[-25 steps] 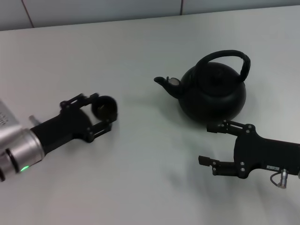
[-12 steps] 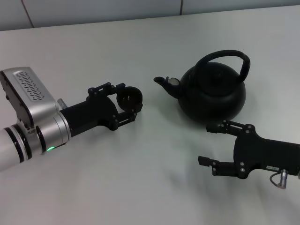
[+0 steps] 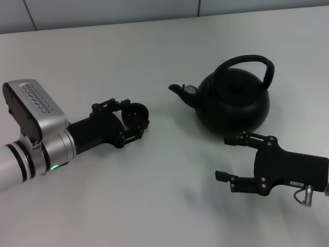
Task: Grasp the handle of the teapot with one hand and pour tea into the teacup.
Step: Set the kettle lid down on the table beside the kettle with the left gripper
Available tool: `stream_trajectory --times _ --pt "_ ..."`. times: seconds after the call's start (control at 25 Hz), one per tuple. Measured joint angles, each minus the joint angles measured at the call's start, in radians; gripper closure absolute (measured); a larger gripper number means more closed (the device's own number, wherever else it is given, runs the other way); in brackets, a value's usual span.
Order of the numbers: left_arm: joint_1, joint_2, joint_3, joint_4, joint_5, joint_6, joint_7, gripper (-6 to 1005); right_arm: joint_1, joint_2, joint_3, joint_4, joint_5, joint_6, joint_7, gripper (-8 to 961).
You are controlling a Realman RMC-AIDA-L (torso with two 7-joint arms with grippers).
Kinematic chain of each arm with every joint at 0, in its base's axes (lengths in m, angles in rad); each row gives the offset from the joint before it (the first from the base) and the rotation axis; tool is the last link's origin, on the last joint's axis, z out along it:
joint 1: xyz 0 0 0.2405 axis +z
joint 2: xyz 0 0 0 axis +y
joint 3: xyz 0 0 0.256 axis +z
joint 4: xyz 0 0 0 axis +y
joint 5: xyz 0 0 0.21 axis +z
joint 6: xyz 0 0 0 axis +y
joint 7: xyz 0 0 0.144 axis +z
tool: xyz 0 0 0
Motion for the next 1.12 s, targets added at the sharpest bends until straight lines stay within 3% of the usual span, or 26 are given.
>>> stream_trajectory --times 0.8,1.12 --pt "-0.007 0.000 0.000 -0.029 0.002 -0.035 0.002 209 0.010 0.000 -0.001 0.013 0.000 0.002 0.000 139" --pt "0.012 0.000 -0.001 -0.010 -0.003 0.028 0.002 198 0.010 0.000 0.000 0.014 0.000 0.002 0.000 140"
